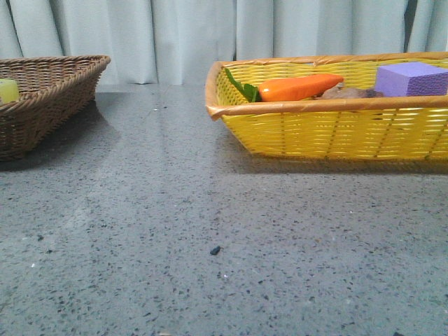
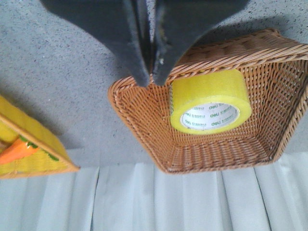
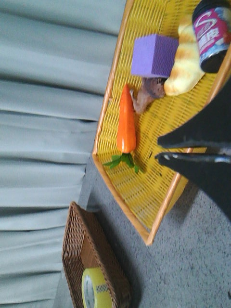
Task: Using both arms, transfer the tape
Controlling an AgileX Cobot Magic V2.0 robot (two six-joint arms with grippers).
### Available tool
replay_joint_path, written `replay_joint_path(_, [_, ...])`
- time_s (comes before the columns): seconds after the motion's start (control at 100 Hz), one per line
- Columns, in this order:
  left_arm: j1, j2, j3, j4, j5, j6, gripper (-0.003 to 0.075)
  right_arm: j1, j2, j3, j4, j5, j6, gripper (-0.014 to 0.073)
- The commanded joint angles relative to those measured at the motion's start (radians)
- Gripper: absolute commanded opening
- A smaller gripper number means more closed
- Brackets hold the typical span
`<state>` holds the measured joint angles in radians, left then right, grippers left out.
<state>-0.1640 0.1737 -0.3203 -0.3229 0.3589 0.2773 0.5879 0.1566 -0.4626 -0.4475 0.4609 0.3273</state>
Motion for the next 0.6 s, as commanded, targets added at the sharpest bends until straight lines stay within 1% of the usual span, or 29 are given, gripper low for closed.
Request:
replay_joint_path(0.0, [0.0,-0.039,-0.002,-0.03,-0.081,-0.001,-0.0021,-0.029,-0.029,0.006,-0.028,-0.077,0.006,-0.0056])
replay_joint_path(0.14, [0.0,-0.109,0.035,-0.03,-0.088,-0.001,-0.002,-0.06,-0.105,0.055,-0.045,-0.077,0.006,-0.0056])
replay_joint_path(0.3, [0.0,-0.161,0.07,-0.03,-0.096,-0.001,-0.002,-0.063,-0.188,0.106,-0.092,-0.077,0.006,-0.0056])
replay_joint_path(0.59, [0.0,-0.176,0.077,-0.08,-0.094,-0.001,-0.002,-0.066,-0.187,0.112,-0.105,-0.06,0.006,-0.0056])
